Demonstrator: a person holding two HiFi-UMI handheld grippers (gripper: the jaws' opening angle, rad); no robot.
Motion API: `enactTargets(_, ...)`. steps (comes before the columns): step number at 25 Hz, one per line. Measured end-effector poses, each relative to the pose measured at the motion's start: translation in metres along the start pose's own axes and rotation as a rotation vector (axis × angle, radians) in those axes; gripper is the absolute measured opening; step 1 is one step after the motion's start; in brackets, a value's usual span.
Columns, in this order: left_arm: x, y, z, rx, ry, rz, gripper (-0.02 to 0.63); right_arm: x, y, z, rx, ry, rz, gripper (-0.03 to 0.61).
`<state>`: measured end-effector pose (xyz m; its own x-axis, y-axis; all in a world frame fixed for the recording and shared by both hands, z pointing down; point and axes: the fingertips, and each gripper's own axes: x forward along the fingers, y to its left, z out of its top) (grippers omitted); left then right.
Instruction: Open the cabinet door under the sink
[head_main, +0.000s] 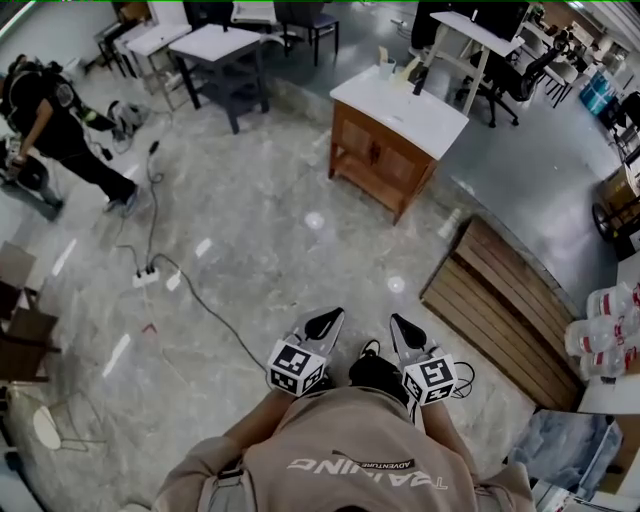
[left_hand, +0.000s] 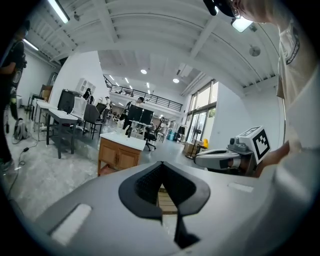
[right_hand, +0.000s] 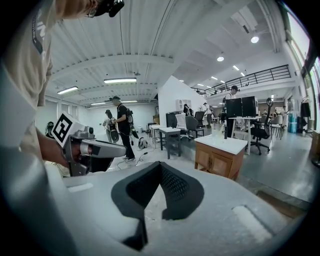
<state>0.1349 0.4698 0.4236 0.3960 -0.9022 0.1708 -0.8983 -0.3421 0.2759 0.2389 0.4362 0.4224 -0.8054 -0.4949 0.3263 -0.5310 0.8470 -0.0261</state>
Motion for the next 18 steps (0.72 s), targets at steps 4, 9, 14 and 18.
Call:
enactTargets(4,0.012,0.005,0.004,-0.007,0.012,0.002,0.017,0.011,-0.012,0.001,0.012,0.016,0.012,0.002)
enactTargets(9,0.027,0.034,0.026,0.008,0.015,0.055,0.017,0.048,-0.038,0.006,0.076,-0.002,0.017,0.002)
enactTargets(14,0.058,0.068,0.060,0.075,0.011,0.114,0.017,0.095,-0.082,0.029,0.125,-0.053,0.051,0.002)
enactTargets(18,0.095,0.089,0.086,0.085,-0.004,0.153,0.017,0.128,-0.113,0.055,0.094,-0.093,0.116,0.002)
